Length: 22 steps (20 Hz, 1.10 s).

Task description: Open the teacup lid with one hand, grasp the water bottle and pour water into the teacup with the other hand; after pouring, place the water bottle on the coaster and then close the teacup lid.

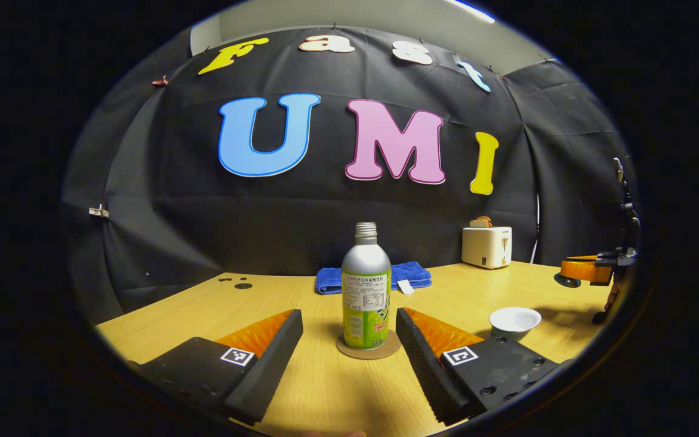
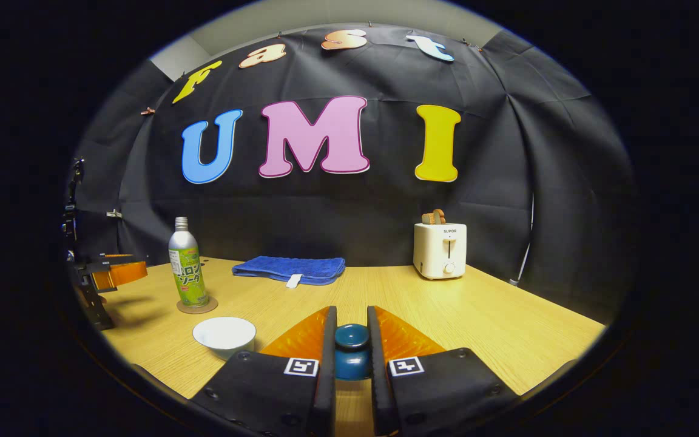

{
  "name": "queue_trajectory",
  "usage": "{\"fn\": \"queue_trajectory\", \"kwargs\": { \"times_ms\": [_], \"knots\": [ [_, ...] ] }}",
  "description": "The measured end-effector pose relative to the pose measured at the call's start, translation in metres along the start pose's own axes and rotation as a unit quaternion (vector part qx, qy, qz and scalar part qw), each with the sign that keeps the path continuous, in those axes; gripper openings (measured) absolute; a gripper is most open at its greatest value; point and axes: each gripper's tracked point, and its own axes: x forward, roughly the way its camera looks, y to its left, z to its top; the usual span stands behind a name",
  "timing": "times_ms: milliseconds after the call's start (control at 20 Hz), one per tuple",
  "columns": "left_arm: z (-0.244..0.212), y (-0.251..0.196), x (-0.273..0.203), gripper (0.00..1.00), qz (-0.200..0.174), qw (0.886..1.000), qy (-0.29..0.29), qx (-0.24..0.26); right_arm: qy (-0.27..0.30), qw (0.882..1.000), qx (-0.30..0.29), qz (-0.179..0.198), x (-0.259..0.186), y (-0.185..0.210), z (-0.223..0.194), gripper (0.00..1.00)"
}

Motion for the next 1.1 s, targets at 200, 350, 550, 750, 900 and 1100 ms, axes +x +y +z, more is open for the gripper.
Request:
{"fn": "queue_trajectory", "kwargs": {
  "times_ms": [200, 350, 550, 750, 900, 1100],
  "knots": [
    [-0.009, 0.005, -0.001, 0.97, 0.006, 1.0, 0.018, 0.002, 0.012, 1.0, 0.011, 0.019, 0.003, 0.021, -0.005, 0.28],
    [-0.006, 0.005, -0.006, 0.97, 0.004, 1.0, 0.015, 0.001, 0.018, 0.997, 0.04, 0.062, 0.008, 0.062, 0.002, 0.28],
    [-0.006, 0.005, -0.005, 0.97, 0.008, 1.0, 0.017, 0.001, 0.03, 0.994, -0.006, 0.103, 0.019, 0.105, 0.001, 0.28],
    [-0.006, 0.007, -0.005, 0.96, 0.013, 1.0, 0.017, 0.002, 0.064, 0.989, -0.032, 0.131, 0.029, 0.138, -0.018, 0.28],
    [-0.006, 0.007, -0.006, 0.96, 0.013, 1.0, 0.018, 0.002, 0.093, 0.985, -0.034, 0.138, 0.035, 0.151, -0.033, 0.27],
    [-0.005, 0.01, -0.007, 0.97, 0.023, 1.0, 0.018, 0.002, 0.1, 0.986, -0.034, 0.13, 0.04, 0.154, -0.036, 0.28]
  ]
}}
